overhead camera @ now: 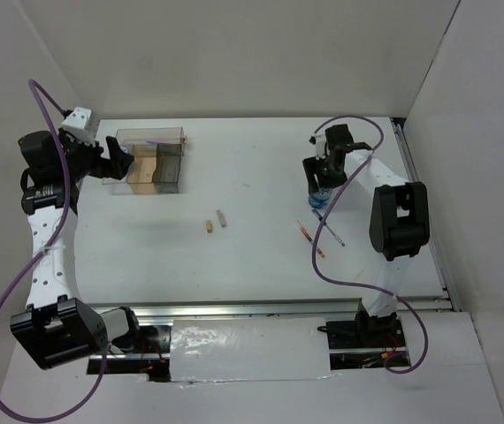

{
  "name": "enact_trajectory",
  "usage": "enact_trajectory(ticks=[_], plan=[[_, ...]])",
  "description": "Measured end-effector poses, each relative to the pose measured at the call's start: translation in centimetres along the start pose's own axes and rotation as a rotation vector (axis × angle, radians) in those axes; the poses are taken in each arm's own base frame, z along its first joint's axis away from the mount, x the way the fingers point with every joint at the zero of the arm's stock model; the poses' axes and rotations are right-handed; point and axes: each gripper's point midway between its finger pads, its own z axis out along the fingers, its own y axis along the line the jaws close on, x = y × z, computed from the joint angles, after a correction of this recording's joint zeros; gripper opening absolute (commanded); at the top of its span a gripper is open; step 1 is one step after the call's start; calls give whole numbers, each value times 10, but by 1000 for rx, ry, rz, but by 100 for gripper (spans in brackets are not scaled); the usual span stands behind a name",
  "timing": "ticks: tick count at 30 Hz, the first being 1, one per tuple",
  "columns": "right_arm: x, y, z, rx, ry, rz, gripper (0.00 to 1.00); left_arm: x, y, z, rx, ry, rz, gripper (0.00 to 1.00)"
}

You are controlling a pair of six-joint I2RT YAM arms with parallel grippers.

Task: Sort the stationery into containers
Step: Pick up the stationery from the center of the board, then place the stationery at the center of the board.

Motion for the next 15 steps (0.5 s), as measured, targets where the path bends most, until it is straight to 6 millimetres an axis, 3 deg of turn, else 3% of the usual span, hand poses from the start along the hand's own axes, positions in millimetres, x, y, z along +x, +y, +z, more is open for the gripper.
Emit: enact_trajectory(ticks=[3, 6, 10, 15], plan=[[-15, 14, -7, -26, -27, -42, 16, -1, 3, -1, -9, -5, -9, 99], [-40, 43, -18, -70, -82, -122, 12, 1, 11, -3, -33, -3, -46, 99], [-61, 116, -45, -186, -161, -294, 9, 3, 25, -6, -68, 2, -109, 99], [-44, 233, -82, -365, -219, -554, 8, 6, 35, -12, -98, 6, -154, 99]])
